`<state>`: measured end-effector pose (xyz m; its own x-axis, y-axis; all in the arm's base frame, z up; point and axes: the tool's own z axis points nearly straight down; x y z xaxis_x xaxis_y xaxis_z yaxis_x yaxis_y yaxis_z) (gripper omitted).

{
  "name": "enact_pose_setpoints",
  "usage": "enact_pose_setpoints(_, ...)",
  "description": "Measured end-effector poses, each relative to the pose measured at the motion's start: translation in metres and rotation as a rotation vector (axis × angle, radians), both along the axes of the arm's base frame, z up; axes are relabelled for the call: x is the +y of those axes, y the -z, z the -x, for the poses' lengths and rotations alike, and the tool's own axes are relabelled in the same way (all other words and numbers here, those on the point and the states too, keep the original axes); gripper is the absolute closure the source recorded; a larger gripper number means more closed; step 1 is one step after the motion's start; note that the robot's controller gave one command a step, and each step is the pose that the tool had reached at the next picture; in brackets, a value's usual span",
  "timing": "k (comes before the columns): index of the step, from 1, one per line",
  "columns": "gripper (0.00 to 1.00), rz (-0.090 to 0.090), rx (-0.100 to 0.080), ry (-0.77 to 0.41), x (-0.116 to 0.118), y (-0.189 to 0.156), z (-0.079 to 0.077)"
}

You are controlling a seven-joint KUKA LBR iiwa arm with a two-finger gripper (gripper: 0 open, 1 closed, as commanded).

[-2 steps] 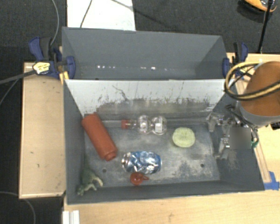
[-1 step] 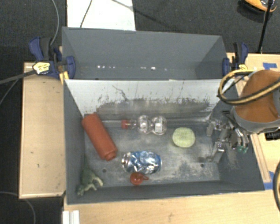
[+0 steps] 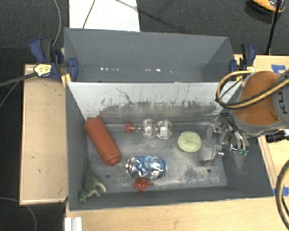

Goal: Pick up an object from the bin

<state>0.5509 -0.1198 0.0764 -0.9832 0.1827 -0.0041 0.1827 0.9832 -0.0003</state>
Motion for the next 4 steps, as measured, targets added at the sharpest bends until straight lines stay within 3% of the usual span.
enact_pose_setpoints(1, 0.00, 0.001, -0.003, -0.121, 0.050, 0.003, -0.018)
enact_pose_setpoints(2, 1.00, 0.002, -0.006, -0.207, 0.085, 0.001, -0.025)
enact_pose_setpoints(3, 1.00, 0.002, -0.006, -0.209, 0.085, 0.001, -0.025)
enact_pose_setpoints(4, 1.00, 0.003, -0.015, -0.226, 0.084, -0.165, -0.029)
